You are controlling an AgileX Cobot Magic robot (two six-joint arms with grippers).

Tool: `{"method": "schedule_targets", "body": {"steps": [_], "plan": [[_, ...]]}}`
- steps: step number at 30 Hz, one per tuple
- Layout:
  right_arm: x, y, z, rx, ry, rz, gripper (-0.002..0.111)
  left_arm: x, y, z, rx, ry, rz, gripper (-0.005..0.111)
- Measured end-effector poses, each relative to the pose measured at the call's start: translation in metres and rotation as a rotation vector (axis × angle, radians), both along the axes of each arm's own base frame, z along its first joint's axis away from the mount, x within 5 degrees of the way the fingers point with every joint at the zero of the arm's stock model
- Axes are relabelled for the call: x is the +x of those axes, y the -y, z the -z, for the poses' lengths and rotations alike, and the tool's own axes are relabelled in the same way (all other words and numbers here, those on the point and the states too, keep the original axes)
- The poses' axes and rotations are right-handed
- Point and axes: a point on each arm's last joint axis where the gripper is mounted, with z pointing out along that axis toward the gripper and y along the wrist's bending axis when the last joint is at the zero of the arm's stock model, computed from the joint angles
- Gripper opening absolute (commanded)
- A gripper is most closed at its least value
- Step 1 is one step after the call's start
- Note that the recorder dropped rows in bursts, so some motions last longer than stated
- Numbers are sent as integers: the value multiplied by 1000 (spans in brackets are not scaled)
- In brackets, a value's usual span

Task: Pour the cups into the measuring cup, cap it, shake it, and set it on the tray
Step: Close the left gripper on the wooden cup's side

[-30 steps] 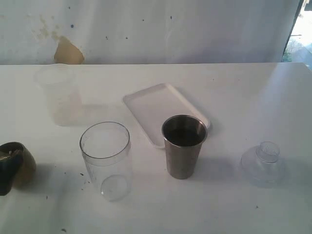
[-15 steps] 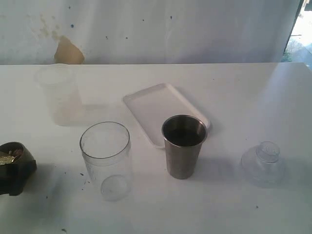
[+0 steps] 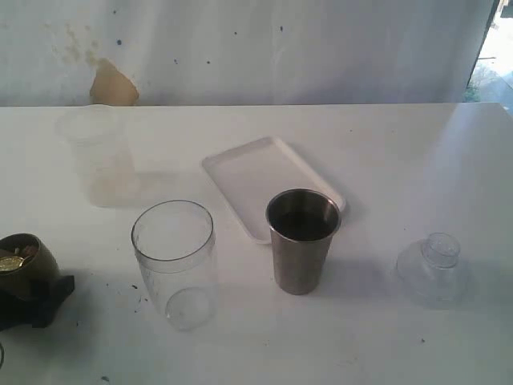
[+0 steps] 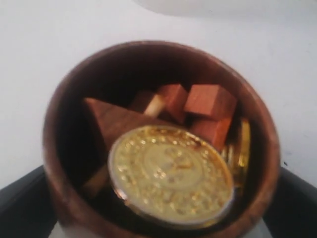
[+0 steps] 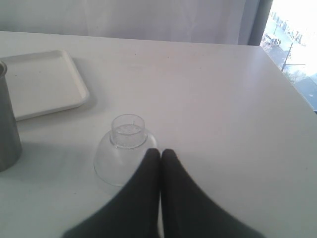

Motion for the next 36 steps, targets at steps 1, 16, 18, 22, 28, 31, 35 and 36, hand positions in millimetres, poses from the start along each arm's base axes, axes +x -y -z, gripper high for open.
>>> {"method": "schedule_targets", "body": {"steps": [1,16,18,22,28,31,35,36], "plan": [[0,0,0,0,0,0,0,0,0,1,3,5,-2,96],[0,0,0,0,0,0,0,5,-1,2,-6,86,-22,96],[0,0,0,0,0,0,0,6,-1,2,-1,96,-18,96],[0,0,0,0,0,0,0,6,-1,2,6,101,-13,96],[0,0,0,0,0,0,0,11,-2,1,13,107,-12,96],[0,0,0,0,0,0,0,14,-2,1,17,109,-4,96],[0,0,0,0,0,0,0,16,-2,2,26,94,6,81],[0,0,0,0,0,0,0,16,-2,3,29,86,6,75]]}}
